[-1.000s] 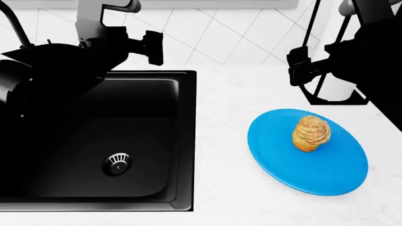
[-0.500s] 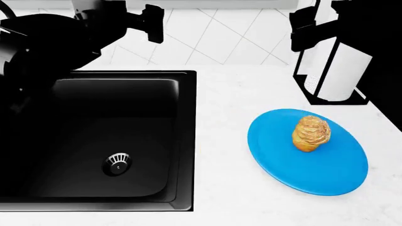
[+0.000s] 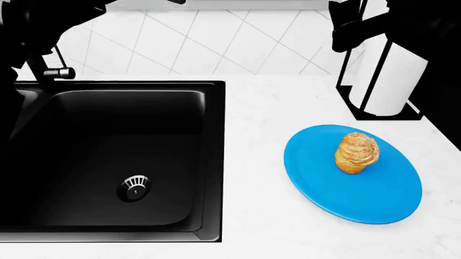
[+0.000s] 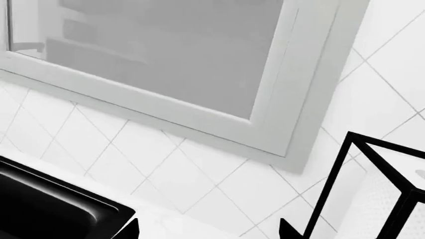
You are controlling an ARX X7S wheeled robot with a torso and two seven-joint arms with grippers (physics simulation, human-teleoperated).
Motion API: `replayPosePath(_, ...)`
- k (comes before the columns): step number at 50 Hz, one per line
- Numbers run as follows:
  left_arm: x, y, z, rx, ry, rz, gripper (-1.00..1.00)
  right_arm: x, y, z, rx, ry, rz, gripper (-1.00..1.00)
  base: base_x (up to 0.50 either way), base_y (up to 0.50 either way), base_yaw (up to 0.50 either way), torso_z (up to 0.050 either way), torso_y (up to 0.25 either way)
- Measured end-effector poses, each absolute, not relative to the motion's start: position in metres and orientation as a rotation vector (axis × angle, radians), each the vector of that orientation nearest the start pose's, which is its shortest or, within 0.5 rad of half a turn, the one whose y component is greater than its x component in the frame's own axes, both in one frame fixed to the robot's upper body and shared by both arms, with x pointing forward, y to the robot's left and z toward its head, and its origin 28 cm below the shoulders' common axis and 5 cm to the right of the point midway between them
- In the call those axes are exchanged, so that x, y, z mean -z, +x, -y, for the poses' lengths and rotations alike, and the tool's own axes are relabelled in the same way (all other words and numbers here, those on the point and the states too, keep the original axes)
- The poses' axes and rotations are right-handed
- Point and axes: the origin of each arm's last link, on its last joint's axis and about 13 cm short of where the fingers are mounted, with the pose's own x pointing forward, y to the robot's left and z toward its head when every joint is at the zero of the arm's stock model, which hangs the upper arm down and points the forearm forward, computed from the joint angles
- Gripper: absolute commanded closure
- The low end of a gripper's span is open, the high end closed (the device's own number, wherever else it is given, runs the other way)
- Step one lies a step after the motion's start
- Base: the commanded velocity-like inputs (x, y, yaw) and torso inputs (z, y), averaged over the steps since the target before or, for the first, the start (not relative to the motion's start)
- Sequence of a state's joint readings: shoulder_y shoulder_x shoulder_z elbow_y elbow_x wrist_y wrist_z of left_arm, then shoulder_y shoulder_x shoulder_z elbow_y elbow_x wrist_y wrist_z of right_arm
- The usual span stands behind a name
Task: Place the pastries on the plates.
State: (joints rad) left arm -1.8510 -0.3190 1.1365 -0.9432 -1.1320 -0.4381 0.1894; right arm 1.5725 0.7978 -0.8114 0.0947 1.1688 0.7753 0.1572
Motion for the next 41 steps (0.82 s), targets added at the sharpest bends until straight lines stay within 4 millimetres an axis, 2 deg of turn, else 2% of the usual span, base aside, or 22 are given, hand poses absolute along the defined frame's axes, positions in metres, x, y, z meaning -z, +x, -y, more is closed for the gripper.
replayPosePath(11, -0.4026, 0.4025, -0.2417, 0.417, 0.146, 0.106, -1.0, -0.3563, 0.3178, 0.1868, -0.254, -0.21, 0.122, -1.0, 0.0, 0.0, 0.0, 0.0, 0.0)
replayPosePath(24, -0.4002, 0.4014, -0.2389, 0.421, 0.123, 0.121, -1.0, -0.355, 0.3192, 0.1859, -0.227, -0.136, 0.212, -1.0, 0.0, 0.0, 0.0, 0.0, 0.0)
replayPosePath(41, -0.3943, 0.4006, -0.2377, 0.422, 0.107, 0.124, -1.0, -0.355, 0.3186, 0.1861, -0.23, -0.125, 0.177, -1.0, 0.0, 0.0, 0.0, 0.0, 0.0)
